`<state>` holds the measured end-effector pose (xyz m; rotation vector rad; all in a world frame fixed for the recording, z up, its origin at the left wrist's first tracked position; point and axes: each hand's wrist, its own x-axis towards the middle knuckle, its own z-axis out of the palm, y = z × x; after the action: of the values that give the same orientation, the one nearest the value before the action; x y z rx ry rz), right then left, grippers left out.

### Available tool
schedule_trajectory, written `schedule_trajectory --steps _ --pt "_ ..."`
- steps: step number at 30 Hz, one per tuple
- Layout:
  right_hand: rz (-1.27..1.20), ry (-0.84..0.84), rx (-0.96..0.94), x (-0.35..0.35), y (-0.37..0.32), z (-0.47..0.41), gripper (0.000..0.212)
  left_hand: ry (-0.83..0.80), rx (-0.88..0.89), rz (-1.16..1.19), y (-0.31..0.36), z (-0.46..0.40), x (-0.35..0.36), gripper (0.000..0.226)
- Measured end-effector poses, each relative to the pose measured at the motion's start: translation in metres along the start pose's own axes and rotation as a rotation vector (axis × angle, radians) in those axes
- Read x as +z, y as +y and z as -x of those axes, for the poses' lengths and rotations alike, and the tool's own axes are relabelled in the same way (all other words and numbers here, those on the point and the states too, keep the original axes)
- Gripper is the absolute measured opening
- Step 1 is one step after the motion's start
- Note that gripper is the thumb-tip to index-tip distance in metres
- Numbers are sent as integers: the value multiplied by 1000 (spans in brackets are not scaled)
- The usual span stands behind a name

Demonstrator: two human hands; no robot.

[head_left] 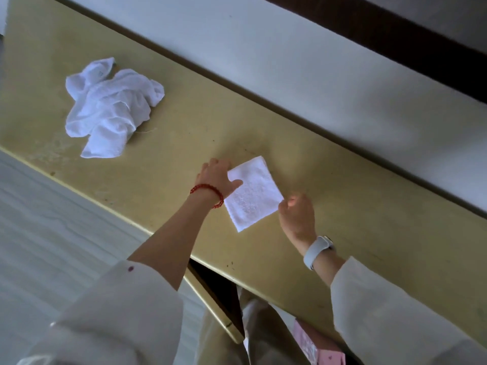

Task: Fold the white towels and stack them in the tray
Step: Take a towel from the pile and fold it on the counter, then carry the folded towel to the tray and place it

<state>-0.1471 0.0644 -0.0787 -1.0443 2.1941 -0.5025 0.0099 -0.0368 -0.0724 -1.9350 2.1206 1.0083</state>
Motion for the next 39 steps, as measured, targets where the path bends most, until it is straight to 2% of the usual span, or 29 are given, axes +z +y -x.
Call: schedule_trajectory --steps 1,3,5,7,10,13,16,19,23,29,32,34,37,39 --pt "-28 -42 84 -1 -1 -2 25 -40 -22 0 3 1 1 51" --pt "-157 -111 231 0 -6 -4 16 -82 -77 -22 10 11 3 56" --pt "-293 -103 278 0 -15 -8 9 -90 -130 -88 14 26 8 61" --pt "-374 -65 230 -1 -26 -15 25 -101 -168 -131 13 41 16 66" --pt "-356 -27 174 1 -35 -17 7 -86 -266 22 5 52 24 67" --pt "-237 -96 262 4 -28 -13 29 -9 -355 224 5 49 26 56" --pt "-211 -168 346 2 -24 -9 33 45 -355 264 13 49 29 50" --pt "-191 -205 355 -1 -24 -9 35 26 -389 318 20 48 30 53" --pt "-175 -188 267 -1 -26 -6 35 1 -482 484 23 45 28 55" --pt "-403 -162 193 -8 -23 -6 34 1 -492 573 26 45 32 50" --pt "-455 -194 221 -16 -22 -8 15 -11 -507 657 24 42 33 29" --pt "-443 -215 156 -20 -21 -8 7 -18 -492 688 24 42 34 22" --pt "-246 -271 -201 -32 -25 -4 2 -35 -412 762 23 47 34 14" --pt "-75 -369 -430 -46 -37 0 13 -21 -359 943 21 51 30 15"
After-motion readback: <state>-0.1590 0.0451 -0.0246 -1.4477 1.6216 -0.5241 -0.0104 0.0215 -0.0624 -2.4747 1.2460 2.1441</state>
